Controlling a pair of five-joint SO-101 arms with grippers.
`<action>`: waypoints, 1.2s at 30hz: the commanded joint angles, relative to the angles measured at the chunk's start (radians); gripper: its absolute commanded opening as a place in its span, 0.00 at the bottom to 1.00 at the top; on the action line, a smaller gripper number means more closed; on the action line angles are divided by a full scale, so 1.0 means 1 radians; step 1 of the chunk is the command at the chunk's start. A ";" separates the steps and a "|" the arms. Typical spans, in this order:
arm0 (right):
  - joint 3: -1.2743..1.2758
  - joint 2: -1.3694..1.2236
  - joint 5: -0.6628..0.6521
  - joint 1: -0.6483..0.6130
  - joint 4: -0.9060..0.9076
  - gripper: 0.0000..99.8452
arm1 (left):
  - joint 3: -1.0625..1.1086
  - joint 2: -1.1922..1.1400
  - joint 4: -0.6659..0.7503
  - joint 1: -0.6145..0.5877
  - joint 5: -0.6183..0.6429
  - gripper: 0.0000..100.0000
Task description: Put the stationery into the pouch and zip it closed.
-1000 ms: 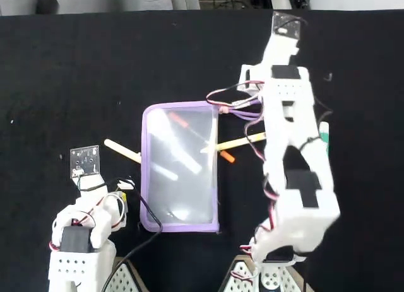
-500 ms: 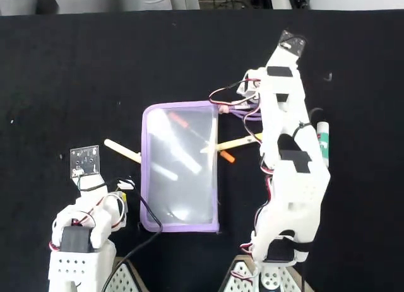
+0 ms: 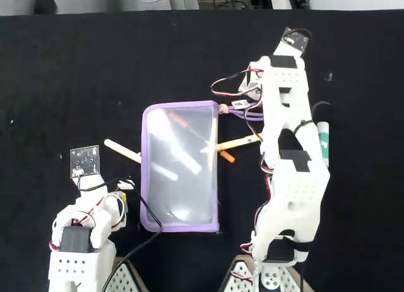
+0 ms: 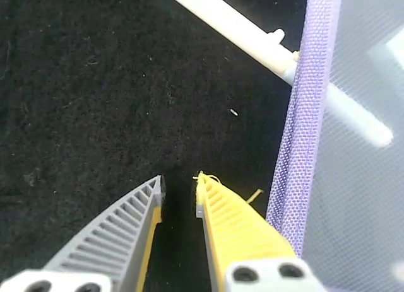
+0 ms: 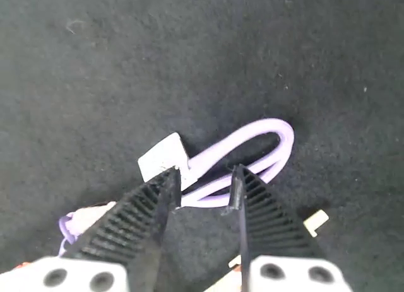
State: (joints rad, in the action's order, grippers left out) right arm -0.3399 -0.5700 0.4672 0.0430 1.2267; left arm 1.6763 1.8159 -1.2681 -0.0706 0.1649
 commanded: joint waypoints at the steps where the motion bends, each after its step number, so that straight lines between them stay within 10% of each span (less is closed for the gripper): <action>1: -0.053 -0.038 0.011 -0.012 -0.063 0.15 | 0.022 0.008 -0.003 0.013 -0.009 0.10; 20: -0.054 -0.107 -0.143 -0.008 -0.132 0.01 | 0.022 0.008 -0.003 0.013 -0.009 0.10; 36: -0.349 0.199 -0.209 -0.015 0.166 0.01 | 0.022 0.008 -0.003 0.016 -0.009 0.10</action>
State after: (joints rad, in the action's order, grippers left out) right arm -0.5808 -0.5117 0.2693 0.0414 1.3541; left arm 1.6763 1.8159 -1.2681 -0.0660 0.1649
